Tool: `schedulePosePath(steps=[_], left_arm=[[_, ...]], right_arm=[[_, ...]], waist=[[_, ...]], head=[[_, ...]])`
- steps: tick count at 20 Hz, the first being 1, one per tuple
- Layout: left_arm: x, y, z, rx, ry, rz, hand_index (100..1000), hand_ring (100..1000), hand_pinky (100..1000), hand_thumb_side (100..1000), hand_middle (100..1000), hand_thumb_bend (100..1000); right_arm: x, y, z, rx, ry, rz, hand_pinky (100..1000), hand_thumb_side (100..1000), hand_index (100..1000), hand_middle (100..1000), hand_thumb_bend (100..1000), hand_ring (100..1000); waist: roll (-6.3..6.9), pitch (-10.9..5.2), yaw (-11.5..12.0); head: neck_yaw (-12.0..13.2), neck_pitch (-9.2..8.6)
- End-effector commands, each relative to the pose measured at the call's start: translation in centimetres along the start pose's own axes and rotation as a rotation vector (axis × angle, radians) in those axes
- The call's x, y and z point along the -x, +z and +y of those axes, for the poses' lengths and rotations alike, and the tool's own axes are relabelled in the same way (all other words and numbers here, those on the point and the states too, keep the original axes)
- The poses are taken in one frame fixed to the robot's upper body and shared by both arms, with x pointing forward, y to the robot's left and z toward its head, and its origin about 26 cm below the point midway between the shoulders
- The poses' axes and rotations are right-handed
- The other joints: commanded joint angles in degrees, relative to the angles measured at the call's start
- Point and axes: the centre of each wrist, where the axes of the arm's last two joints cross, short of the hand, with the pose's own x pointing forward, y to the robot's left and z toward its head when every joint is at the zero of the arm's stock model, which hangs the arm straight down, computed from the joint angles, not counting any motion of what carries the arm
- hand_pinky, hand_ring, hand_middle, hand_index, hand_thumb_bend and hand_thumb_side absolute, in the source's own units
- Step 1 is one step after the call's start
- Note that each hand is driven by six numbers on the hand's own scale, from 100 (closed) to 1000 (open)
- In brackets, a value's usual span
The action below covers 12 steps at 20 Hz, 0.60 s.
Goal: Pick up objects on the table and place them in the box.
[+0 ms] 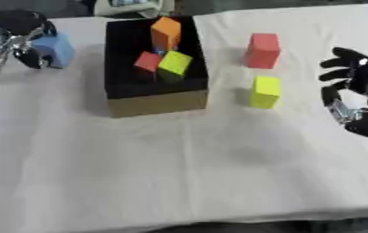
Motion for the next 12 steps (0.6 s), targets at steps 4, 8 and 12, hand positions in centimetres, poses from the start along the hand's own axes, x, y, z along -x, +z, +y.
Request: schedulePosePath(steps=[4, 8, 12], left_arm=[[1.59, 0.61, 1.13, -0.022, 0.028, -0.002, 685, 626, 791, 100, 546, 283], [1.64, 0.62, 0.89, 0.04, 0.064, -0.026, 825, 770, 844, 117, 739, 328], [1.76, 0.76, 1.49, 0.034, 0.068, -0.028, 899, 832, 888, 199, 832, 477]], right_arm=[[-0.27, -0.17, -0.67, 0.007, 0.013, -0.016, 653, 369, 964, 797, 158, 759], [-0.23, -0.16, -0.65, 0.006, 0.013, -0.015, 653, 374, 964, 797, 148, 759], [-0.19, -0.13, -0.67, 0.007, 0.013, -0.014, 654, 374, 964, 797, 146, 759]], waist=[[-0.67, -0.18, 0.1], [-0.65, -0.26, 0.2], [-0.71, -0.25, 0.2]], head=[[-0.2, 0.29], [-0.2, 0.29], [-0.2, 0.29]])
